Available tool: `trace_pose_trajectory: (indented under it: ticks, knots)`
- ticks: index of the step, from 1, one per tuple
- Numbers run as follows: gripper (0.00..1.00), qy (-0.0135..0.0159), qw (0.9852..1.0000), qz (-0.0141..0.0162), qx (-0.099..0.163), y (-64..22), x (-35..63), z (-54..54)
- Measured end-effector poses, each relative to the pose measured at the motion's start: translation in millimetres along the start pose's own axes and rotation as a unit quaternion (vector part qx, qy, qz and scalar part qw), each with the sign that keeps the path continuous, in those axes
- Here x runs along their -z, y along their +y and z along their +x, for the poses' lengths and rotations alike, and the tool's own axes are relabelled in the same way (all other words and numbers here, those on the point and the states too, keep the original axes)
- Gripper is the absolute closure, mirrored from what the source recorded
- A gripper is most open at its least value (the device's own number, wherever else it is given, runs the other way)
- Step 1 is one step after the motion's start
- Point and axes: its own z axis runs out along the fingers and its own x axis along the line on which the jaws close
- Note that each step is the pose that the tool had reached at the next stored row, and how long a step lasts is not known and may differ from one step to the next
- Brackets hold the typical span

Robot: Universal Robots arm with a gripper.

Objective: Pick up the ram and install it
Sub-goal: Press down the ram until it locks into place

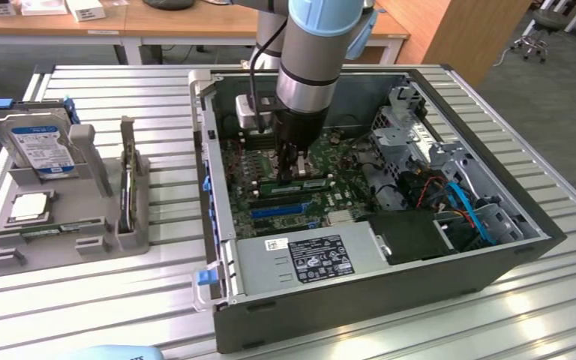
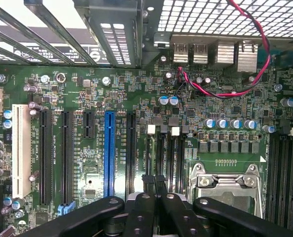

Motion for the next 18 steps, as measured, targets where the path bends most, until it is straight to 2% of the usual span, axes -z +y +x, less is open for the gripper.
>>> trace_pose_trajectory:
  ticks: [18]
  knots:
    - [0.90,0.0000,1.0000,0.0000,0.000,0.0,-1.2,0.0]
